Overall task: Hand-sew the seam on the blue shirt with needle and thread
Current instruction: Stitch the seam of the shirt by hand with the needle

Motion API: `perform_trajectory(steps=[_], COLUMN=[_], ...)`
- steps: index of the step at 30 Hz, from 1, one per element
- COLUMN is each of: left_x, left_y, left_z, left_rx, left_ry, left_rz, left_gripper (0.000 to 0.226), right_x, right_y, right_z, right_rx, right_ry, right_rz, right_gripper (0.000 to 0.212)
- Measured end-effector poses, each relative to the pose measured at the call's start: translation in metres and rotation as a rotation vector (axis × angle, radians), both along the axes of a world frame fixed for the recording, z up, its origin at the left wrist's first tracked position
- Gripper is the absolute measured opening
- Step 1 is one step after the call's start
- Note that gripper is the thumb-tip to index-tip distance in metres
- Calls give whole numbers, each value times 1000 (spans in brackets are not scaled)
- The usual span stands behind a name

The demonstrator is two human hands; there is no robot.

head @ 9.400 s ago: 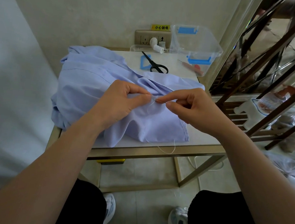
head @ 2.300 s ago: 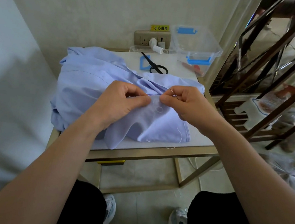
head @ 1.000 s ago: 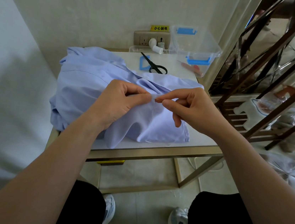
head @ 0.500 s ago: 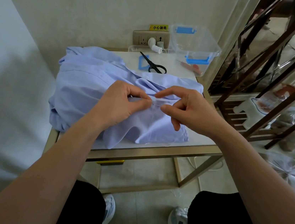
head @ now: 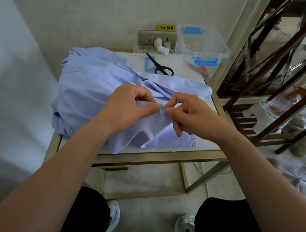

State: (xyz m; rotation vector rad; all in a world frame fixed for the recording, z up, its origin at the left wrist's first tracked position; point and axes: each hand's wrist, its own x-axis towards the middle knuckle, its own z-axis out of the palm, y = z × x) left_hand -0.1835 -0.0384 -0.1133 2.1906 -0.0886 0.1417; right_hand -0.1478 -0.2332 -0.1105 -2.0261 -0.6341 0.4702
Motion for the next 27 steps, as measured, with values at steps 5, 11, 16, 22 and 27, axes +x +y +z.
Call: perform_trajectory(steps=[5, 11, 16, 22, 27], left_x=[-1, -1, -3, -6, -8], left_y=[2, 4, 2, 3, 4], left_z=[2, 4, 9, 11, 12], left_rx=[-23, -103, -221, -344, -434], left_ry=[9, 29, 91, 217, 292], left_rz=[8, -31, -48, -70, -125], left_gripper=[6, 14, 16, 13, 6], right_x=[1, 1, 3, 6, 5], right_y=[-1, -5, -8, -10, -8], right_z=[1, 5, 6, 3, 2], right_rx=[38, 93, 138, 176, 248], right_ry=[24, 48, 87, 127, 190], right_rz=[-21, -8, 17, 52, 93], right_gripper=[12, 11, 9, 7, 10])
